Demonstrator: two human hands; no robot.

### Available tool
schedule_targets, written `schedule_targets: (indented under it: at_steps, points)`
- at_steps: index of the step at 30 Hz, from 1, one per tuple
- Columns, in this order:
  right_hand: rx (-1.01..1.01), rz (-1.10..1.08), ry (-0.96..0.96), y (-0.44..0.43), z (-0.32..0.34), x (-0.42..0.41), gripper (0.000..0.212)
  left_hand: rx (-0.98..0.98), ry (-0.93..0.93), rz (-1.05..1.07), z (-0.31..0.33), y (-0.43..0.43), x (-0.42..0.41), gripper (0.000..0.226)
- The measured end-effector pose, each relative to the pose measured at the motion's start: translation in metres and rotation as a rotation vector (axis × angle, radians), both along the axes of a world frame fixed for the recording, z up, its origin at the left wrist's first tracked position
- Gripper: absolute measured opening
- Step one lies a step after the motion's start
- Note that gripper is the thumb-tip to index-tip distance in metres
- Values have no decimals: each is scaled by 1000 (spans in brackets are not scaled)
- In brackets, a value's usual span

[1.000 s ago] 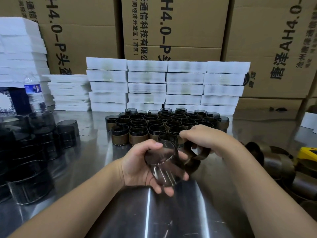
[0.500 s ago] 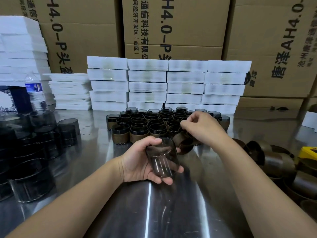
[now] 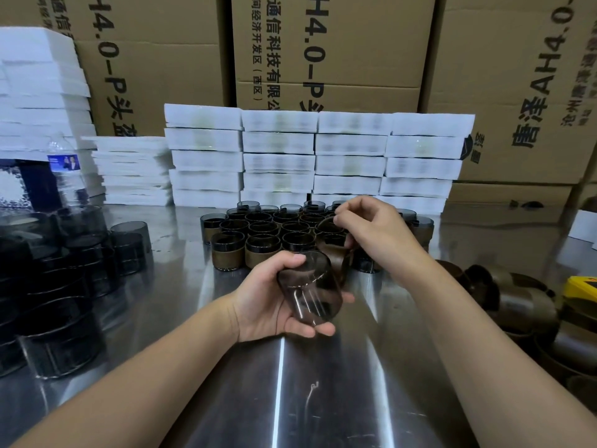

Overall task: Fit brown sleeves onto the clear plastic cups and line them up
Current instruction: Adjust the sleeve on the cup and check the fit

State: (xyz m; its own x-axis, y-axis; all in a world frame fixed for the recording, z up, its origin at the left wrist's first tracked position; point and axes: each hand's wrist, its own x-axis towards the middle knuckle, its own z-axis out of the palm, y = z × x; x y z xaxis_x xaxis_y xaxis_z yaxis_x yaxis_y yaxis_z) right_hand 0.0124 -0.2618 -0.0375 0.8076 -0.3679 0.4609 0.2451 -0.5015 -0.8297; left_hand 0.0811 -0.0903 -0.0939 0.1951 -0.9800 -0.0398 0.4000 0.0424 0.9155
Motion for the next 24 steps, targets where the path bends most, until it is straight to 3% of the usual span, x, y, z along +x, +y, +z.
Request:
schedule_targets:
  at_steps: [7,13,20,24]
  points:
    - [-2,68,21,-2,-1,-1,12,-77,59,40,2,2,4,75]
    - [134,125,-97,-3,4,-7,9,-119,157,7,5,7,10,71]
    - [209,-33,-166,-3,8,-6,22,144,2,3,-1,2,5,80]
    - [53,-144,-44,1,-7,6,20,175,-11,81,-5,-4,3,80]
